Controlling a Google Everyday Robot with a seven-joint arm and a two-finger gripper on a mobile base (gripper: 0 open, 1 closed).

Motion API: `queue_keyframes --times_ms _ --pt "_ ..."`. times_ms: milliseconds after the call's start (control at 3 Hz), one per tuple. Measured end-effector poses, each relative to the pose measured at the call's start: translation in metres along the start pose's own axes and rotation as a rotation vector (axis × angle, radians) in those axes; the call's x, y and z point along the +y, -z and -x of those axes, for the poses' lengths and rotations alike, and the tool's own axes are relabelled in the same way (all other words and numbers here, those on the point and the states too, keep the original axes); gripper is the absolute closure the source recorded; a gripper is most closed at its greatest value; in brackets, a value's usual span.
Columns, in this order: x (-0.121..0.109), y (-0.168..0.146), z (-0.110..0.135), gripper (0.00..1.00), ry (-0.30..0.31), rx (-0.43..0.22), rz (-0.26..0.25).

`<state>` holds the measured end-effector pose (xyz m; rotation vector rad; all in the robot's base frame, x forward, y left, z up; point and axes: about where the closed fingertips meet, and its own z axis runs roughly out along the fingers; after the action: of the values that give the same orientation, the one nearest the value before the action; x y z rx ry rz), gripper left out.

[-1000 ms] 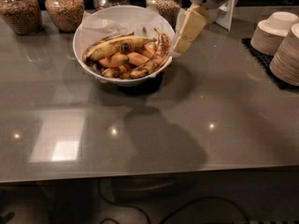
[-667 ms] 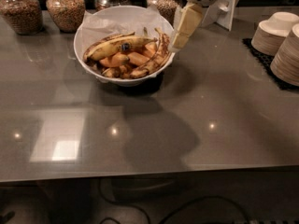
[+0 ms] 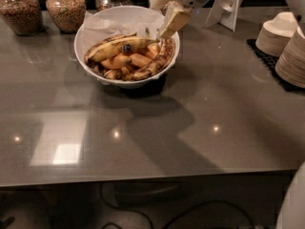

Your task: Pick banana from white bowl

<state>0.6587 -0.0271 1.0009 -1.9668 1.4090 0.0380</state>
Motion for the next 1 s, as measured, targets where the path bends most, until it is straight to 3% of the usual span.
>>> queue_keyframes --times_ms 333,1000 --pt "-0.001 -0.014 0.005 0.5 0.002 -0.037 0.002" --pt "-0.006 -0.04 0.023 0.48 -0.004 -0.121 -0.007"
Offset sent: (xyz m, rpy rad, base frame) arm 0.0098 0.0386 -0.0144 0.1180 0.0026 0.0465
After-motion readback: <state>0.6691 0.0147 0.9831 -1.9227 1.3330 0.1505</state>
